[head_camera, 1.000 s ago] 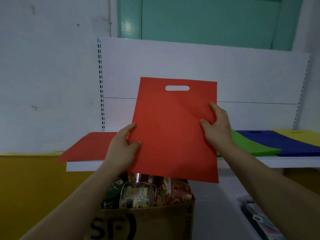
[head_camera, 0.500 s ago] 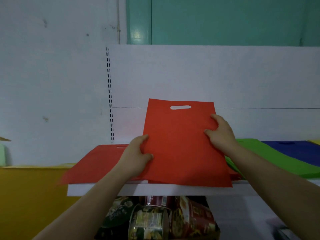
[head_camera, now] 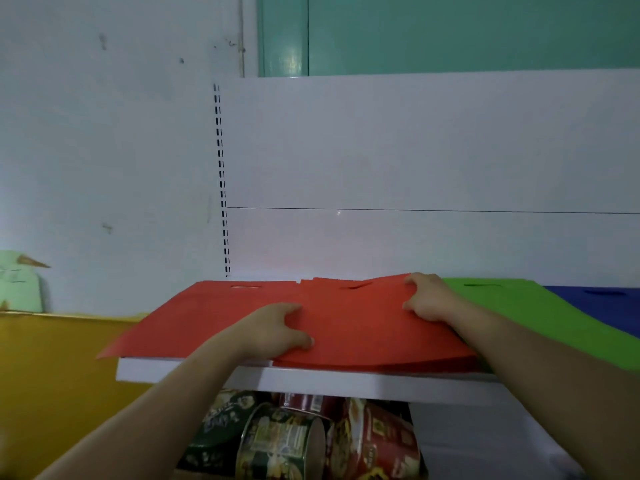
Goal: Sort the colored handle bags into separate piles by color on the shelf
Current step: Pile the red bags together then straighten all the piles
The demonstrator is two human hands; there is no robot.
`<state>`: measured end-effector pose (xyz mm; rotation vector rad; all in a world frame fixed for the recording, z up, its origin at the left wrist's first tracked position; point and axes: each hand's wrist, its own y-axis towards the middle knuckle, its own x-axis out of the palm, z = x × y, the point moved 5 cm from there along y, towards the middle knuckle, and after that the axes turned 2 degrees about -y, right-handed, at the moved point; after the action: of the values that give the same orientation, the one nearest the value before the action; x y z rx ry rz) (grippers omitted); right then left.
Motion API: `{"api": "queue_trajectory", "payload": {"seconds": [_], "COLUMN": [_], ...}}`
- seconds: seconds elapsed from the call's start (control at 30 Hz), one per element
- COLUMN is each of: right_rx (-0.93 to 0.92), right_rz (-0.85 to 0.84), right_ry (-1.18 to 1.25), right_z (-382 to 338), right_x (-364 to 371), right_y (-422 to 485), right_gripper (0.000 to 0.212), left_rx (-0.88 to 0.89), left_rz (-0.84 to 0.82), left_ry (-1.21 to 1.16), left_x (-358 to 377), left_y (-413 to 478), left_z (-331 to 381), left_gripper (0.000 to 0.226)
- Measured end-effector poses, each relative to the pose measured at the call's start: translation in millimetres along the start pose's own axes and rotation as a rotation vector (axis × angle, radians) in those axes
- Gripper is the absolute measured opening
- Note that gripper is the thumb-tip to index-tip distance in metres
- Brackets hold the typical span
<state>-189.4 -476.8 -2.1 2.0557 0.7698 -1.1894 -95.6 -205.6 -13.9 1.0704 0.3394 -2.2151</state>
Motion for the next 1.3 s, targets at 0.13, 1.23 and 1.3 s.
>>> {"api": "queue_trajectory", "payload": {"seconds": [0.13,1.23,1.3], "right_rx": [-0.02,-0.319,-0.361], "right_rz": [-0.065,-0.191,-0.197], "right_ry": [-0.127,-0.332,-0.313], "right_z": [2,-50,-65], "right_x": [8,-9,-6], "right_y": [1,10,11], "right_gripper": [0.066,0.061,0.063], "left_rx": [-0.002,-0.025,-0.059], "left_rz": [0.067,0.133,0.179], "left_ry": [0.109,0.234,0.239], "left_x": [0,-13,-19], "left_y": [2,-11,-17], "left_z": [-5,12,2], "left_gripper": [0.075,0.068,0.068]}}
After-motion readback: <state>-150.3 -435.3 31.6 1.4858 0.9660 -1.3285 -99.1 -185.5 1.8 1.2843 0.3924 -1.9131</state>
